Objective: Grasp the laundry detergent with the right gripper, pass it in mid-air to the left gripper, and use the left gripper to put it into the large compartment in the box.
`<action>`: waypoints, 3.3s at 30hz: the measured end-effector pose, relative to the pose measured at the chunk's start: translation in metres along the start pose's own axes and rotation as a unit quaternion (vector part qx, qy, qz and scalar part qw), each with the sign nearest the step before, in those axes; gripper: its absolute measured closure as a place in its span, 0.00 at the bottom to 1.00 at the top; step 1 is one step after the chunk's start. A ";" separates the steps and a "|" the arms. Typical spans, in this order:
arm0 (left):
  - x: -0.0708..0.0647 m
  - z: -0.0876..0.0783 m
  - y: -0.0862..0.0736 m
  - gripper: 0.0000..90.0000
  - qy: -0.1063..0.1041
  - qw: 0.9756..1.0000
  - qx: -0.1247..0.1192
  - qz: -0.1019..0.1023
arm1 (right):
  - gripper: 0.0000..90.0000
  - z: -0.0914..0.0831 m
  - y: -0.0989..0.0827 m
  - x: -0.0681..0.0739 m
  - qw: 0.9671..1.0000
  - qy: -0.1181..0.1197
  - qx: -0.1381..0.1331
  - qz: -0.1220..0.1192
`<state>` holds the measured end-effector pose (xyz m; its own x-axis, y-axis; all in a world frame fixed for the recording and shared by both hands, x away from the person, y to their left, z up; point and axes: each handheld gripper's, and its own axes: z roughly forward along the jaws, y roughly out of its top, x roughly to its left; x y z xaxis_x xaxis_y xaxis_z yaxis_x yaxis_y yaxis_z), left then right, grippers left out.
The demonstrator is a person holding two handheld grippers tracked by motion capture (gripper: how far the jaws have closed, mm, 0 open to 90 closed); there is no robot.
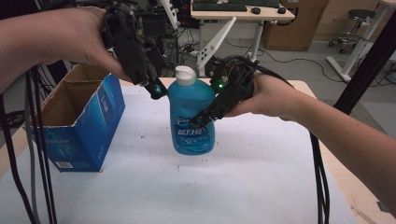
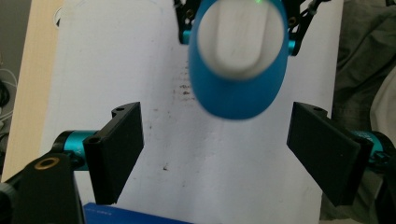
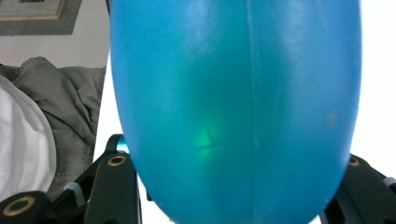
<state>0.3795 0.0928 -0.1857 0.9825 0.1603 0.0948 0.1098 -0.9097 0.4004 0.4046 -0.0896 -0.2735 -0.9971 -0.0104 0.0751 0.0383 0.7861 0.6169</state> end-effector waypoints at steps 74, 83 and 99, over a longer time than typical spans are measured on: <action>0.000 0.021 0.016 0.43 -0.029 0.999 0.016 0.003 | 0.45 0.000 0.021 -0.001 1.000 0.019 0.002 0.003; 0.004 0.013 0.006 0.43 -0.030 0.999 0.025 -0.016 | 0.23 -0.005 0.012 -0.005 1.000 0.014 -0.007 0.024; 0.021 -0.053 -0.035 0.43 0.047 0.988 -0.025 -0.142 | 0.23 -0.043 -0.077 -0.022 0.985 -0.091 0.106 0.099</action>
<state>0.3888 0.1480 -0.1495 0.8944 0.4438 0.0560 0.3693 -0.8032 0.4674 0.4262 -0.1760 -0.2888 -0.9673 0.2526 0.0236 0.2383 0.8729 0.4257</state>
